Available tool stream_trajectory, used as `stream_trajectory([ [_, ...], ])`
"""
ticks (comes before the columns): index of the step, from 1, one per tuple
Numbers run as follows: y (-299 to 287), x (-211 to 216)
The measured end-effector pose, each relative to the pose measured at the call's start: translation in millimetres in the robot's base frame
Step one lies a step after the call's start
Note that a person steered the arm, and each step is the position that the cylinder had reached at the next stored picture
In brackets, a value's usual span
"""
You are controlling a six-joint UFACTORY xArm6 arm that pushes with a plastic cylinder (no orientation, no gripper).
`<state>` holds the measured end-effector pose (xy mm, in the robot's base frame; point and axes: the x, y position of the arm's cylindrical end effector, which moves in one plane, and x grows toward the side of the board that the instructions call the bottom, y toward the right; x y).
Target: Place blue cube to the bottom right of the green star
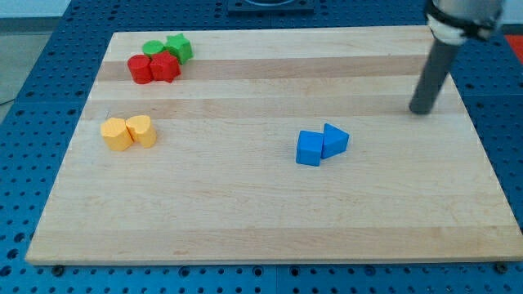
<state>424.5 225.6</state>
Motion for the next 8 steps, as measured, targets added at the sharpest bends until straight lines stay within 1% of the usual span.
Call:
stream_trajectory([
  [1, -36, 36],
  [2, -111, 26],
  [3, -186, 6],
  [4, -176, 5],
  [5, -103, 5],
  [6, -66, 42],
  [7, -91, 92],
  [8, -168, 84],
])
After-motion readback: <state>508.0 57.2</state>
